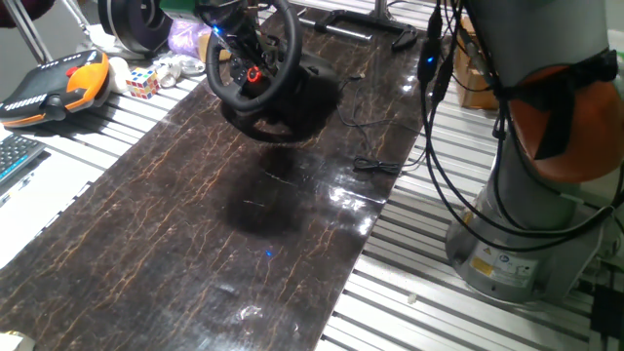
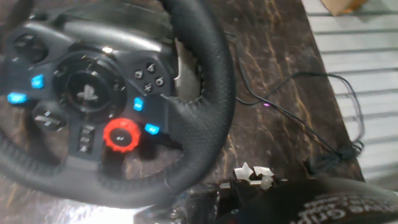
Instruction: Rotate the steering wheel 90 degrees clockwise
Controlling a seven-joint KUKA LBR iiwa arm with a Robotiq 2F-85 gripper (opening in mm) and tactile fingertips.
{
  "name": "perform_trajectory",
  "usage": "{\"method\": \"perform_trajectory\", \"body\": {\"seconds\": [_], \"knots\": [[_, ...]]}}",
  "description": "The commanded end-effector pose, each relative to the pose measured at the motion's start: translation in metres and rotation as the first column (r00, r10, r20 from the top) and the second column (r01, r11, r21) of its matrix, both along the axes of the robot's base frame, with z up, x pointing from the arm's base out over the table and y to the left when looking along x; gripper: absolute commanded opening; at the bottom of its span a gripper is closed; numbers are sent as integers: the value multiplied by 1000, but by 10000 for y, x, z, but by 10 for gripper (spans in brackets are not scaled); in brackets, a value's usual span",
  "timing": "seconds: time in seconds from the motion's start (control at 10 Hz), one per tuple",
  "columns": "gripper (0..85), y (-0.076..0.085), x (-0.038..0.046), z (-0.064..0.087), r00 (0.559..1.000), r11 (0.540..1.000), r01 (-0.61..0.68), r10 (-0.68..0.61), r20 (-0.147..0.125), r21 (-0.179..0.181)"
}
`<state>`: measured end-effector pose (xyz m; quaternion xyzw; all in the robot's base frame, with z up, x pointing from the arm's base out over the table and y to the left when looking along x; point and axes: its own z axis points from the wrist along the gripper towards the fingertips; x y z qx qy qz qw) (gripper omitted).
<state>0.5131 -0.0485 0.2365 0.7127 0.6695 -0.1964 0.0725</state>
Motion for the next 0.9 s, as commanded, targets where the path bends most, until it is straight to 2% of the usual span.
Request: {"method": "perform_trajectory", "body": {"seconds": [0.0, 0.1, 0.2, 0.5, 0.6, 0.8], "knots": [[7, 1, -1, -3, 1000, 1000, -22, 22, 4, 3], [7, 1, -1, -3, 999, 999, -35, 35, 6, 20], [7, 1, -1, -3, 997, 997, -78, 78, -1, 17], [7, 1, -1, -3, 993, 993, -114, 114, -2, -6], [7, 1, -1, -3, 992, 992, -125, 125, -9, -25], [7, -144, 14, 59, 991, 991, -135, 135, -13, -23]]}}
